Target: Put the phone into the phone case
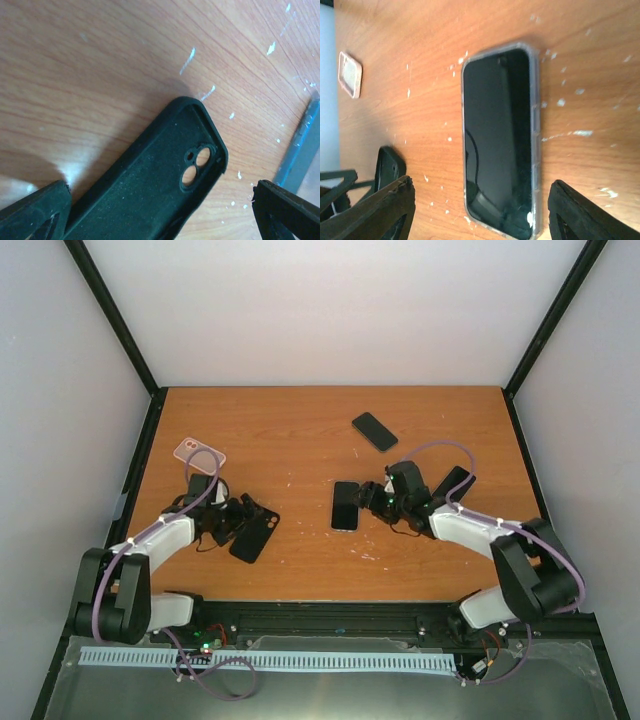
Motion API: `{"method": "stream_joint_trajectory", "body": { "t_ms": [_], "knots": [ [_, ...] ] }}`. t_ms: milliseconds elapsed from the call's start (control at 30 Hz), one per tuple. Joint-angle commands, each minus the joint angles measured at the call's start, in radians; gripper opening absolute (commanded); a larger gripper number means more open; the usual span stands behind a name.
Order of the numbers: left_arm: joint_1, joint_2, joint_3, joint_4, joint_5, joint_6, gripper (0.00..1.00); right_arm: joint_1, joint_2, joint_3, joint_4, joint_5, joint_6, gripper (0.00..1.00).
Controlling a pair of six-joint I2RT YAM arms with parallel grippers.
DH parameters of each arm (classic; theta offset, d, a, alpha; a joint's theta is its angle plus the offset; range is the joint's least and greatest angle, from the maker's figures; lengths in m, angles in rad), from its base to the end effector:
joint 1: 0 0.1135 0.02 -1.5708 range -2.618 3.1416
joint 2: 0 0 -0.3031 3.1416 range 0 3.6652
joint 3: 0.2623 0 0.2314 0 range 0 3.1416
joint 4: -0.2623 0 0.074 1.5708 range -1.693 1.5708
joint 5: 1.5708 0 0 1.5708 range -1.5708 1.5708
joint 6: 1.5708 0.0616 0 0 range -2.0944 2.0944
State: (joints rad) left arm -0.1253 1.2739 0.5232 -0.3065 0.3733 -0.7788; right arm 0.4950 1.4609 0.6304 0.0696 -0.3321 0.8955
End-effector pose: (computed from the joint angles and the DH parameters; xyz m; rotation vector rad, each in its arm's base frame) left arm 0.1958 -0.0473 0.1804 -0.7498 2.6352 -0.7788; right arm 0.2347 0.1495 0.1991 0.3255 2.5181 1.0213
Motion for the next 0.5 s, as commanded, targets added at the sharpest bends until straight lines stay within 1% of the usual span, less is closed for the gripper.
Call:
{"method": "stream_joint_trajectory", "body": {
  "t_ms": [0, 100, 233, 367, 467],
  "knots": [
    [-0.008, -0.027, -0.016, 0.005, 0.103, -0.044, 1.00, -0.016, -0.104, 0.073, -0.252, 0.237, -0.092, 0.74],
    [-0.019, -0.050, -0.021, 0.002, 0.129, -0.061, 1.00, -0.027, -0.166, 0.102, -0.381, 0.401, -0.127, 0.84],
    [-0.056, -0.092, -0.056, 0.040, 0.153, -0.114, 1.00, -0.091, -0.215, 0.127, -0.489, 0.528, -0.165, 0.99],
    [-0.113, -0.109, -0.094, 0.097, 0.168, -0.185, 1.00, -0.190, -0.230, 0.153, -0.575, 0.640, -0.181, 1.00],
    [-0.140, -0.107, -0.110, 0.137, 0.196, -0.215, 0.99, -0.288, -0.232, 0.148, -0.574, 0.642, -0.186, 1.00]
  ]
}}
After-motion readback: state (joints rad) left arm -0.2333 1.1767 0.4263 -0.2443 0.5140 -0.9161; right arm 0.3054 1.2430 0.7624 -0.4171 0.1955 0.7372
